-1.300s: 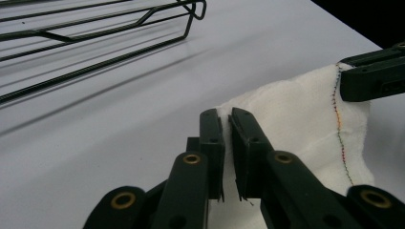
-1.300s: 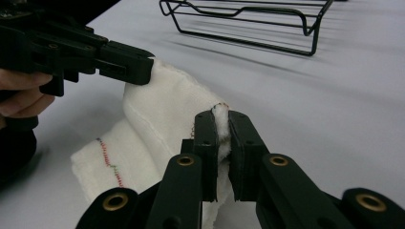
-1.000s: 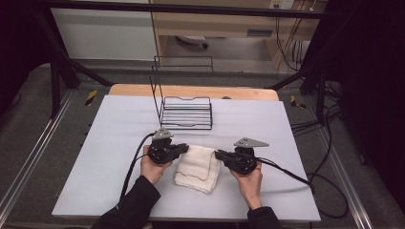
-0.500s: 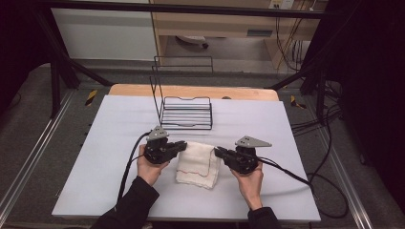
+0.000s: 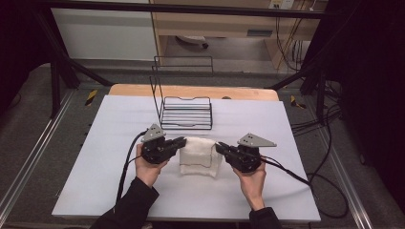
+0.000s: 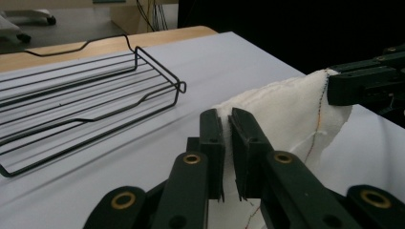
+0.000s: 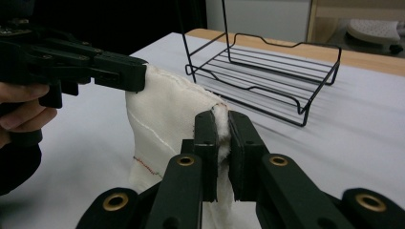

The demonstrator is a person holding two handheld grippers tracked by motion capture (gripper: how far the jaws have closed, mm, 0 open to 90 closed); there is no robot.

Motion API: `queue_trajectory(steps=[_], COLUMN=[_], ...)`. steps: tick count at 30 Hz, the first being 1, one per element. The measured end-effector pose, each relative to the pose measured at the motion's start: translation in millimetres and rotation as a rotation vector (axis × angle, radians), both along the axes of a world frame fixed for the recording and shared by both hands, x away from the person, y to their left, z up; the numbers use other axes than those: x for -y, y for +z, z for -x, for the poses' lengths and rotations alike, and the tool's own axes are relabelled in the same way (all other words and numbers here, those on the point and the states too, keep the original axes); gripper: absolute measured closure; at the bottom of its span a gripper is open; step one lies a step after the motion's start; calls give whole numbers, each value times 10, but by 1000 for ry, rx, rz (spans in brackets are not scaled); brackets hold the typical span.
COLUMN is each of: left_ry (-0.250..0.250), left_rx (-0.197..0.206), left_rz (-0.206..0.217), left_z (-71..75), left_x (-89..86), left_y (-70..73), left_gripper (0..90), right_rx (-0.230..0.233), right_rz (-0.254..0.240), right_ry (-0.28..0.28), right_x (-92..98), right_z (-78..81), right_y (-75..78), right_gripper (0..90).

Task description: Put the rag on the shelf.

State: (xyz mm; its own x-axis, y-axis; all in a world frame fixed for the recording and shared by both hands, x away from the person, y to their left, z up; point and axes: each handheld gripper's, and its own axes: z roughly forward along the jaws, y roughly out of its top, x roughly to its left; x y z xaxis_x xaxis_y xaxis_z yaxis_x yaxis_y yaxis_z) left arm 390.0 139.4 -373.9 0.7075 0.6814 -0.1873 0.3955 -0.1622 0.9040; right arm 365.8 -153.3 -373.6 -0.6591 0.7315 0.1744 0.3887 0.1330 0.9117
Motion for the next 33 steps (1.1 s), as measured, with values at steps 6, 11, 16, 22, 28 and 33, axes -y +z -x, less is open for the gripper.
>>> queue_trajectory(steps=[6, 11, 16, 22, 28, 33], left_ry=[10, 16, 21, 32, 37, 44], left_rx=[33, 51, 73, 97, 120, 140], left_rz=[33, 54, 73, 90, 108, 123], left_z=[31, 51, 69, 78, 76, 72], left_x=[-32, -54, -76, -95, -118, -124], left_y=[64, 113, 180, 270, 351, 416], left_gripper=[828, 828, 829, 829, 829, 829], right_rx=[38, 66, 87, 114, 138, 159], right_rz=[1, 5, -7, -16, -39, -51], right_ry=[4, 7, 5, 4, 1, -3], right_x=[-13, -27, -38, -54, -66, -72], right_z=[32, 35, 36, 32, 17, 5], right_y=[98, 159, 233, 300, 379, 444], right_gripper=[833, 833, 832, 833, 833, 833])
